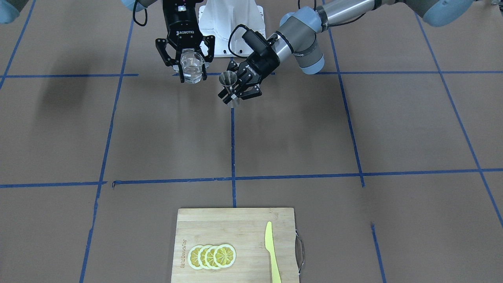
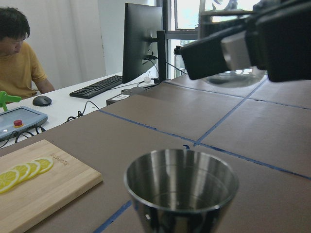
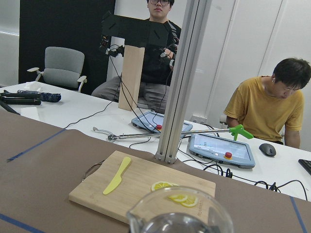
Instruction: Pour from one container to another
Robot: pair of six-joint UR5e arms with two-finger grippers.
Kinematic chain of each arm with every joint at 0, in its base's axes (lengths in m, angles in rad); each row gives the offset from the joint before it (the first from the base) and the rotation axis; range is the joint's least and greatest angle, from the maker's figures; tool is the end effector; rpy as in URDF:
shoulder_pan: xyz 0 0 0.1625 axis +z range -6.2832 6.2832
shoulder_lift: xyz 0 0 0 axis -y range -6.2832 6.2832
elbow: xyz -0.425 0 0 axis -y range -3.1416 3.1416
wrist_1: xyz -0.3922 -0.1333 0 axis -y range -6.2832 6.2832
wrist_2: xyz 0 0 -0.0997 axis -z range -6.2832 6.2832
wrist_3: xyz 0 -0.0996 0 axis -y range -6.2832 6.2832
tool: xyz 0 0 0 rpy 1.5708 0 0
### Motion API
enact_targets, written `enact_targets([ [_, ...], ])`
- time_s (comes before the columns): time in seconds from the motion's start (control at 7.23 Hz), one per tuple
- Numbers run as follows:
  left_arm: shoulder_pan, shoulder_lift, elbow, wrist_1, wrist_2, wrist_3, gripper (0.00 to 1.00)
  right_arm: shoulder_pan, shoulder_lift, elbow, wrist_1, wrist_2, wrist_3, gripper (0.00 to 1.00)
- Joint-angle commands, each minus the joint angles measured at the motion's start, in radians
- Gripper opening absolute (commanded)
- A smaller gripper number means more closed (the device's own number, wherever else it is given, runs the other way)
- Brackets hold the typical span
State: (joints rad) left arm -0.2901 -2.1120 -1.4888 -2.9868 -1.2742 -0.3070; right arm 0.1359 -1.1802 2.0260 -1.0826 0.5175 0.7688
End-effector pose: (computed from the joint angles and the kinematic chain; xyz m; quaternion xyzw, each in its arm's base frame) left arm 0.5587 -0.3363 0.2293 0.6213 0.5072 0.1685 0.5730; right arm -0.4588 -0.2846 0.1766 0.5940 -0.2986 0.0718 0.7436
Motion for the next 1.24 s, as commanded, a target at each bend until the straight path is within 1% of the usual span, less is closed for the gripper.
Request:
enact_targets([
  [0.0,-0.001,-0.006,0.039,-0.035,-0.002,0.003,0.00,-0.006,-0.001,0.010,0.000,0.010,-0.016,0.00],
  [0.41,-0.003,-0.029,0.056,-0.049,-0.004,0.003,0.00,-0.012,-0.004,0.011,-0.005,0.010,-0.071,0.00],
  [0.55,-0.003,-0.043,0.058,-0.049,-0.005,0.003,0.00,-0.013,-0.001,0.023,-0.052,0.010,-0.071,0.00],
  [0.69,-0.003,-0.049,0.062,-0.049,-0.008,0.003,0.00,-0.015,0.002,0.055,-0.119,0.012,-0.071,0.00],
  [1.11,-0.006,-0.065,0.067,-0.057,-0.008,0.003,0.00,-0.021,0.008,0.059,-0.169,0.010,-0.071,0.00],
])
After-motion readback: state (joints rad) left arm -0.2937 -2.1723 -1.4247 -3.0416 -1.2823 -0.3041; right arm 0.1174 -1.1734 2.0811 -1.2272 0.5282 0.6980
